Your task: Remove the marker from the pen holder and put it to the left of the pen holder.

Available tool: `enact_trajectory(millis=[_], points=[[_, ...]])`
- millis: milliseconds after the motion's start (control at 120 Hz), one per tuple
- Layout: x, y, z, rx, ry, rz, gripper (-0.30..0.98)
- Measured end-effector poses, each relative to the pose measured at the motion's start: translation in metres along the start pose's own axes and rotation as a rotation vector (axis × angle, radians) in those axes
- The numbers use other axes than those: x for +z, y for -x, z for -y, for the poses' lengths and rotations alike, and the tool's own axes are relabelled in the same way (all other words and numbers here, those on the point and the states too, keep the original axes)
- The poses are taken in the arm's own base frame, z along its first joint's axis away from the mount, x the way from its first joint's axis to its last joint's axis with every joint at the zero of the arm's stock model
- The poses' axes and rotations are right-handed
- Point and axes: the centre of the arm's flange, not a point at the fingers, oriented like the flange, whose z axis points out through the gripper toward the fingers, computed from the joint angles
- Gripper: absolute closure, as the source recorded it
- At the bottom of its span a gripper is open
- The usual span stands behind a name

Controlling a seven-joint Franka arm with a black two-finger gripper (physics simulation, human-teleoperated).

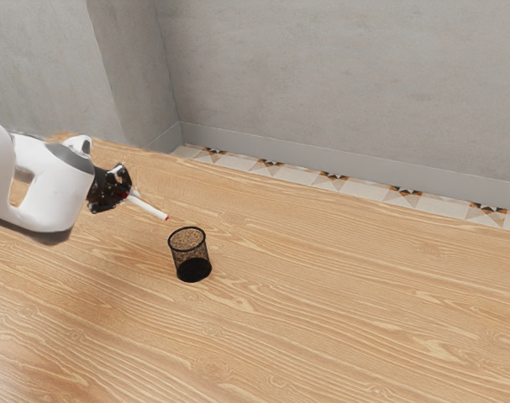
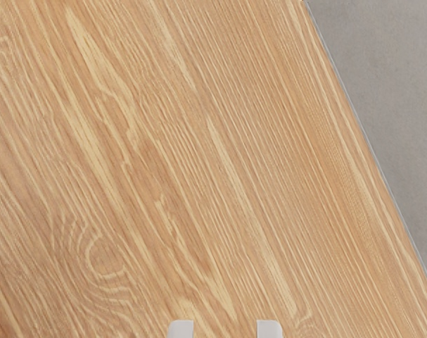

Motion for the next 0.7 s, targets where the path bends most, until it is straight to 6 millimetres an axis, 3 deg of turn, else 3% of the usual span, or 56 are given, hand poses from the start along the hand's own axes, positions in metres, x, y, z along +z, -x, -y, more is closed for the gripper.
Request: enact_trajectory(millis=[92,275,475,542,617,700], points=[[0.006,0.004,0.038,-0.171,-0.011,-0.012,0.76],[0.014,0.013,0.061,-0.443,0.033,-0.050,0.76],[0.042,0.024,0.087,-0.613,0.025,-0.061,0.71],[0.048,0.026,0.091,-0.632,0.021,-0.059,0.64],[0.050,0.027,0.094,-0.644,0.020,-0.057,0.48],[0.043,0.024,0.104,-0.647,0.008,-0.068,0.32]])
